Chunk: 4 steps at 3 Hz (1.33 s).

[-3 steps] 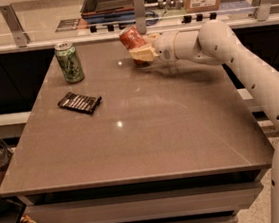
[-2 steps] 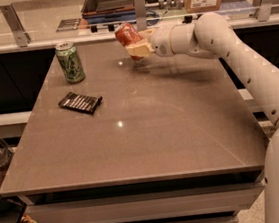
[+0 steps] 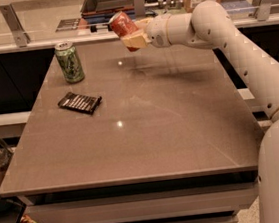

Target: Place coke can upright

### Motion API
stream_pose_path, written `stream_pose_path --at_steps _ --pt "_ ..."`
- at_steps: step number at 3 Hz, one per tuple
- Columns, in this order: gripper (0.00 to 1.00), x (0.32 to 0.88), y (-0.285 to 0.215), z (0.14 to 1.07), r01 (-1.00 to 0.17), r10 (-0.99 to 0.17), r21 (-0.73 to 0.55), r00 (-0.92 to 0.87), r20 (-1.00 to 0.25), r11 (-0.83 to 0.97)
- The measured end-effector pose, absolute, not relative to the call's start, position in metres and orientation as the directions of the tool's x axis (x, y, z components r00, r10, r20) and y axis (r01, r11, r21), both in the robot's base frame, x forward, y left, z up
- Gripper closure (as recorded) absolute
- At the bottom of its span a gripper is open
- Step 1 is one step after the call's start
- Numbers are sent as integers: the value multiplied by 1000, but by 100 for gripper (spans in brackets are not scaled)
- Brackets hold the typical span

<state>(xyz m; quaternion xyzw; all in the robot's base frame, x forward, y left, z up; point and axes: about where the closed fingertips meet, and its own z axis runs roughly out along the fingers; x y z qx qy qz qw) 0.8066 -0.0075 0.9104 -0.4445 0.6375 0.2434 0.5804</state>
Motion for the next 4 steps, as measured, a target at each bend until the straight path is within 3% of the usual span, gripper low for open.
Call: stream_pose_path --at_steps 4 --pt "100 795 -28 900 -824 -213 -168 59 -975 542"
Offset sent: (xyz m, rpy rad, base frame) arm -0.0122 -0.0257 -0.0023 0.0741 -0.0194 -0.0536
